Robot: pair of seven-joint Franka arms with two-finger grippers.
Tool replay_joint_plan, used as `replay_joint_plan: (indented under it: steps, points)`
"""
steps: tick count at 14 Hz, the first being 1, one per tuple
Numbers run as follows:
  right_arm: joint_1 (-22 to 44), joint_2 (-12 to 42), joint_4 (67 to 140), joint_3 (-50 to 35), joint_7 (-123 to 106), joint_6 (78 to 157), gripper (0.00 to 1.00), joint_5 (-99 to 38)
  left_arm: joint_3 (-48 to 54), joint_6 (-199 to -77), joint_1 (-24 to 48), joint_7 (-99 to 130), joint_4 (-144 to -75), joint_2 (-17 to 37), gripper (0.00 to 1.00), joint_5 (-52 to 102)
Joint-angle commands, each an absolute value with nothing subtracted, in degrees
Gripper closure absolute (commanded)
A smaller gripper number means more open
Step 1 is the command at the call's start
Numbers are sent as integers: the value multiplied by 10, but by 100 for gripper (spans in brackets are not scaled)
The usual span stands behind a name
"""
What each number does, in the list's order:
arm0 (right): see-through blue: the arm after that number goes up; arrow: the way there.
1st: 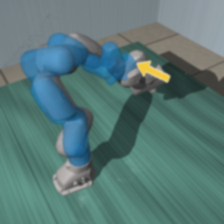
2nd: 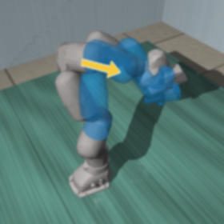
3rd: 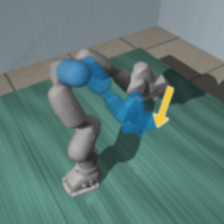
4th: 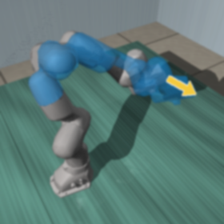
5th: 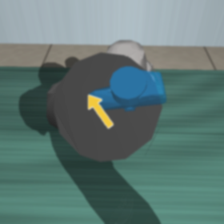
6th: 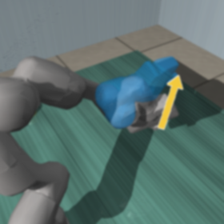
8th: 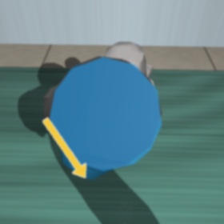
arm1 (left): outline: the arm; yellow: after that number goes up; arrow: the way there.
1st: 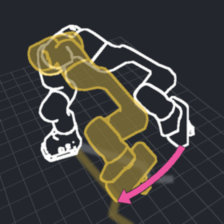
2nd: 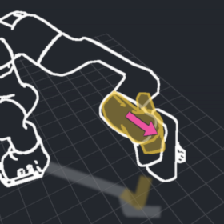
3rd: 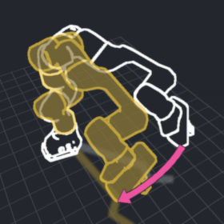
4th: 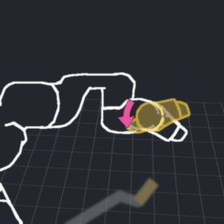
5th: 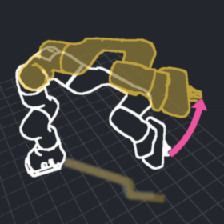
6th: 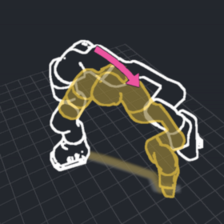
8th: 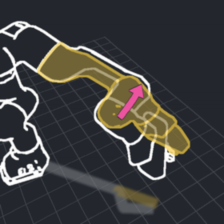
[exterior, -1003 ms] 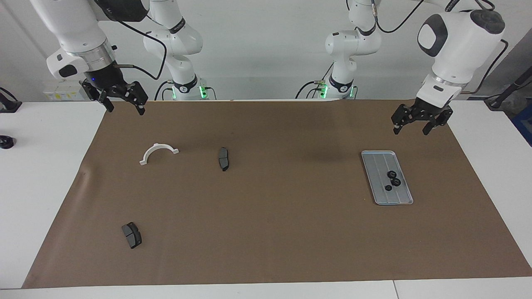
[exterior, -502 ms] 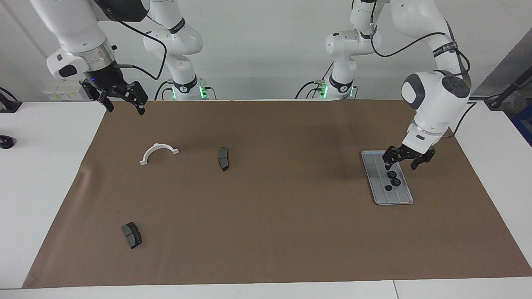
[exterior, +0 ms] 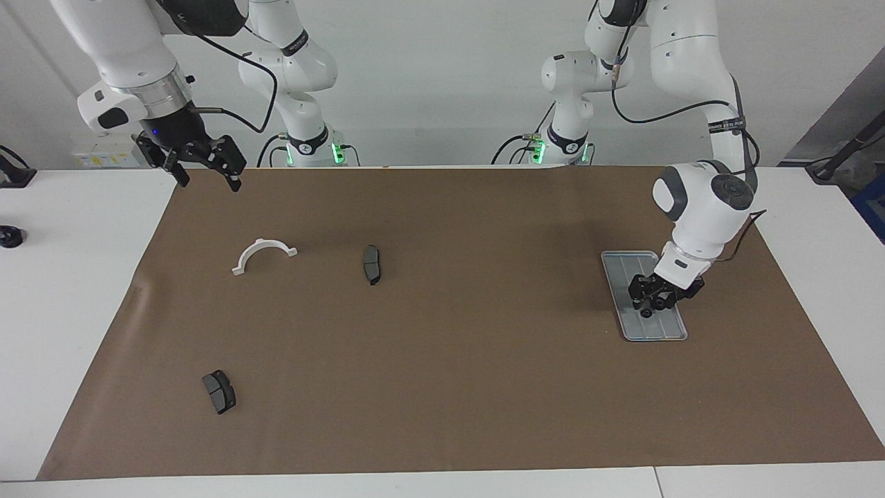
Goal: Place bearing gear from tray to pile
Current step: 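Reach the left gripper down to the black gears on the metal tray, then close the left gripper on one black bearing gear in the tray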
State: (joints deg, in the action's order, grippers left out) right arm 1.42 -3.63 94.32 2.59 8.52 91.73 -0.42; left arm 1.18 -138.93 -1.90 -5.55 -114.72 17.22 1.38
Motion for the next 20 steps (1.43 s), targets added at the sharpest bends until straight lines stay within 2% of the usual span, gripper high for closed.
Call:
replay_joint_plan:
  steps: [1,6,7,8,9,11,16,20]
  points:
    - [14,-40,942,25,92,907,0,-11,17,-1437,-24,-63,-1158,184,28,11]
    - [14,-40,942,25,91,907,0,-11,17,-1463,-22,-69,-1160,197,30,11]
    - [14,-40,942,25,91,907,0,-11,16,-1460,-21,-68,-1158,198,41,11]
    - [14,-40,942,25,91,907,0,-11,16,-1456,-21,-69,-1157,197,58,11]
    - [14,-40,942,25,91,907,0,-11,17,-1454,-22,-69,-1157,197,81,11]
    - [14,-40,942,25,91,907,0,-11,16,-1428,-21,-65,-1158,188,100,11]
    - [14,-40,942,25,91,907,0,-11,16,-1368,-17,-48,-1139,134,100,11]
    - [14,-40,942,25,91,907,0,-11,15,-1375,66,62,-1130,139,100,8]
